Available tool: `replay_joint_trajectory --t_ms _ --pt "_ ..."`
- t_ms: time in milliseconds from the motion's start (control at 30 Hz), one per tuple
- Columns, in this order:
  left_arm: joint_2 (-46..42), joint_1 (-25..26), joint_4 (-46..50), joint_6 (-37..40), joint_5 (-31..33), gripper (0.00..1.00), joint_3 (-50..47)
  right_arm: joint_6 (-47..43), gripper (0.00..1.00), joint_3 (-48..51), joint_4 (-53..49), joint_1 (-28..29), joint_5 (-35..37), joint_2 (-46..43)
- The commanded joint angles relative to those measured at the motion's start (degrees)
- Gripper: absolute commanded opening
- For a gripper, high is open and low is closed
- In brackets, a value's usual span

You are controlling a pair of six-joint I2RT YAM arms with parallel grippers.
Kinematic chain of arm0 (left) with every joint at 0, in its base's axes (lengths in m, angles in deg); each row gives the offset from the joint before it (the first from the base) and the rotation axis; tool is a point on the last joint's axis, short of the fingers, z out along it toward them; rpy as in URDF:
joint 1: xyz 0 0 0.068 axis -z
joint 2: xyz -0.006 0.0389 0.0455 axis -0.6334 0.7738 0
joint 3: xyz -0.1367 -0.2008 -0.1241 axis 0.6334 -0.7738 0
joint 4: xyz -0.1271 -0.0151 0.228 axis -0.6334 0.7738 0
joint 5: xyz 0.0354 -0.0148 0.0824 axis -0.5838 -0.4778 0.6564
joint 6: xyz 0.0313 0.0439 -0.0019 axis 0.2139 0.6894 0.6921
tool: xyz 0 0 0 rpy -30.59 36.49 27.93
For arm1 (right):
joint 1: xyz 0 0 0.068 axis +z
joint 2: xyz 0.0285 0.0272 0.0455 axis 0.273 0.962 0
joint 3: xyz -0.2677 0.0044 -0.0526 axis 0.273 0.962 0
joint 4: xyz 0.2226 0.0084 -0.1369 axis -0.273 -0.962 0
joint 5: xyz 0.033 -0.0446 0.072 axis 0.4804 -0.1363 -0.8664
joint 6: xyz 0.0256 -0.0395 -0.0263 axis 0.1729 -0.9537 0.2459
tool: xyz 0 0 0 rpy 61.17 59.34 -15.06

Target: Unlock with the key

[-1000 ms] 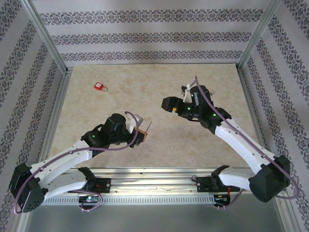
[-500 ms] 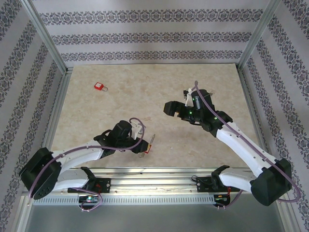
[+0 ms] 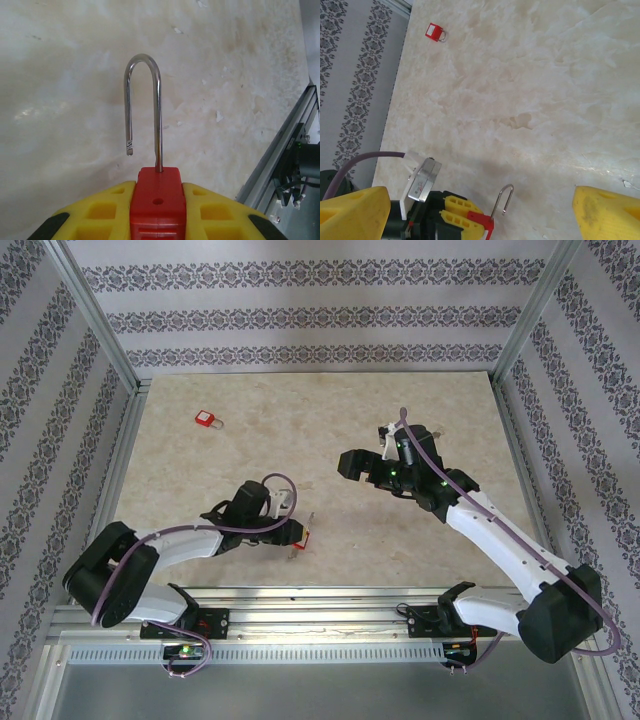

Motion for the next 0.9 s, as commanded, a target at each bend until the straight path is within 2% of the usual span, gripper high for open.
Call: replay_joint_trajectory --t_ms 0,200,333,700,767,867 --pt "1.8 -3.1 -5.7 -1.0 -4.0 0.00 -2.1 -0.9 0.94 0.4 1.5 0.6 0.6 0.5" --pt "4.6 -7.6 -9.7 -1.7 -7.4 0.00 -4.1 -1.1 0.94 -0.1 1.6 1.2 0.7 1.4" --pt "5.8 -8.9 -10.4 -1.4 -7.6 0.00 -4.6 -1.3 0.95 -0.6 1.7 1.7 0.7 1.9" --pt "6.1 -12.0 -11.4 -4.9 0.0 0.00 -7.4 -1.6 0.96 -0.7 1.1 2.0 0.5 1.5" --pt "6.5 -12.0 -11.0 -5.4 0.6 0.07 -7.4 -1.6 0.97 -0.5 1.1 2.0 0.6 1.2" --pt "6.2 -12.0 -9.1 -6.0 2.4 0.32 -7.5 -1.5 0.97 -0.2 0.8 2.0 0.7 0.5"
